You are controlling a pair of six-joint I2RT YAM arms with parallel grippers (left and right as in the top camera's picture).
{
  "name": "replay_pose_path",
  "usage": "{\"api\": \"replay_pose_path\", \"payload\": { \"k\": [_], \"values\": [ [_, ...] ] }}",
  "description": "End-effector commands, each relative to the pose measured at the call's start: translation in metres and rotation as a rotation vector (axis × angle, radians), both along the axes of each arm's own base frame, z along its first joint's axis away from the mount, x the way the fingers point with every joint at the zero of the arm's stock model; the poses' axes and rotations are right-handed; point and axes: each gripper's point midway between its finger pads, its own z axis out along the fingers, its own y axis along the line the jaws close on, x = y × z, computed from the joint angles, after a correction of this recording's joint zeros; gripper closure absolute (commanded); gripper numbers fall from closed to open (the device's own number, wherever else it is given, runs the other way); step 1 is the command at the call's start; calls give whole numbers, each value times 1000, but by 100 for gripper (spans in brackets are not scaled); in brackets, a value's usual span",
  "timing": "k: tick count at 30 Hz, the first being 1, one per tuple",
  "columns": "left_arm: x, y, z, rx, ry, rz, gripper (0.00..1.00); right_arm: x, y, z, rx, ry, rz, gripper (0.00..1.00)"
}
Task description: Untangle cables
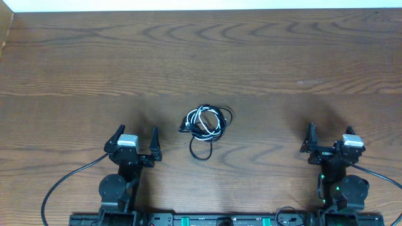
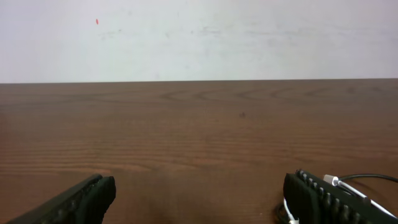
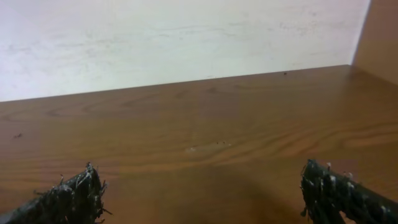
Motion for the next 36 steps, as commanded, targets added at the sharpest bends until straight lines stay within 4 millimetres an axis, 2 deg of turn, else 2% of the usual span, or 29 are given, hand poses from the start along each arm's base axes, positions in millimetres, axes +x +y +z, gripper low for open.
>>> {"api": "replay_pose_path", "payload": {
  "k": [1,7,17,28,36],
  "values": [
    [-2,-4,-13,7,42,-25,8,0,0,-1,-16,1,-2,1],
    [-3,-7,-4,-64,33,-36,8,0,0,-1,-16,1,-2,1],
    [-18,-37,58,-147,-80,-218,8,0,0,-1,-16,1,-2,1],
    [-53,-67,131,-184,-198,-433,8,0,0,-1,-16,1,-2,1],
    [-66,-83,179,-283,-105,-545,8,0,0,-1,-16,1,-2,1]
  ]
}}
